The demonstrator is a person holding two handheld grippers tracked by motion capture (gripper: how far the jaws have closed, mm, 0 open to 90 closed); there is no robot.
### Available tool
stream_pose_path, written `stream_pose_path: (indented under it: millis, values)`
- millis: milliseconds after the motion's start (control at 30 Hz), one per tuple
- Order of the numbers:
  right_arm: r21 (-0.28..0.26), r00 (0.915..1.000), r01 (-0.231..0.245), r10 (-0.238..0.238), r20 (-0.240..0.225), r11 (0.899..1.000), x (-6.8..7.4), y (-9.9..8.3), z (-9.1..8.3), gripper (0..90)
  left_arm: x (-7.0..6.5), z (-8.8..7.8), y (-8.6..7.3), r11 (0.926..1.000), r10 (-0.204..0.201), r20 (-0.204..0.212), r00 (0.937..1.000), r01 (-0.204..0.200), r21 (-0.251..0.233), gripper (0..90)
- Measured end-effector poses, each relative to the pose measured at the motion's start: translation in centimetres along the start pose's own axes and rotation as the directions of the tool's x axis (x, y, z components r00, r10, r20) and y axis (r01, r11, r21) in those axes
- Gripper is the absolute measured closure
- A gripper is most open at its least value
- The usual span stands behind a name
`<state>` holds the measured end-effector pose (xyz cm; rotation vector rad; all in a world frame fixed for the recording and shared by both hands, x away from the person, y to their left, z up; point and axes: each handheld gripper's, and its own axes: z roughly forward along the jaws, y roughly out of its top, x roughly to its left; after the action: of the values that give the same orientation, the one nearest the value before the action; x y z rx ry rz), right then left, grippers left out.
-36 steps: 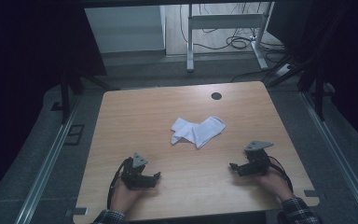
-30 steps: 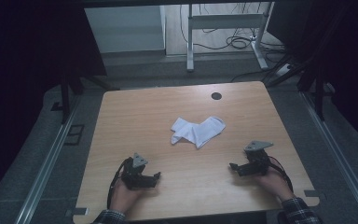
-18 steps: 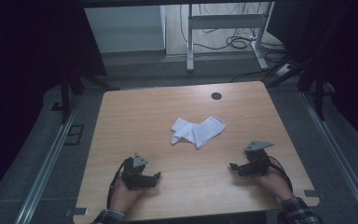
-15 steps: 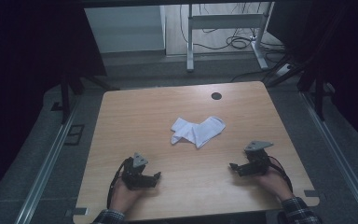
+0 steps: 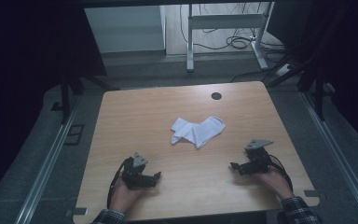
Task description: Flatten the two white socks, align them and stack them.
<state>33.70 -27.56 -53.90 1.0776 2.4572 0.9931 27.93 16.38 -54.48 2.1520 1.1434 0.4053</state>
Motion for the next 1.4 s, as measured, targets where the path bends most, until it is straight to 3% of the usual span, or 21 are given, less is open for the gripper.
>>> stream_pose_path:
  millis: [400,600,767,867,1400]
  values:
    - [-0.037,0.9985,-0.053,0.052,-0.016,0.998,-0.2,0.7,-0.7,9.2,0.0,0.0,0.0,1.0000,0.000,0.000,1.0000,0.000,-0.002,9.4]
    - [-0.022,0.9996,-0.027,0.027,-0.010,0.999,-0.1,1.3,-0.7,9.2,0.0,0.0,0.0,1.0000,0.002,0.000,1.0000,-0.002,0.001,9.4]
    - [0.001,0.9977,-0.054,0.054,-0.040,0.999,-0.2,1.8,-0.5,8.7,0.0,0.1,0.1,1.0000,-0.004,-0.001,1.0000,0.004,-0.002,9.4]
    - [0.016,0.9987,-0.041,0.041,-0.029,0.999,-0.3,2.1,-0.3,9.1,0.0,0.1,0.1,1.0000,-0.004,-0.002,1.0000,0.004,-0.002,9.5]
    - [-0.011,0.9988,-0.047,0.047,-0.012,0.999,-0.9,5.0,0.3,28.9,0.0,0.1,0.1,1.0000,-0.004,-0.002,1.0000,0.004,0.000,9.5]
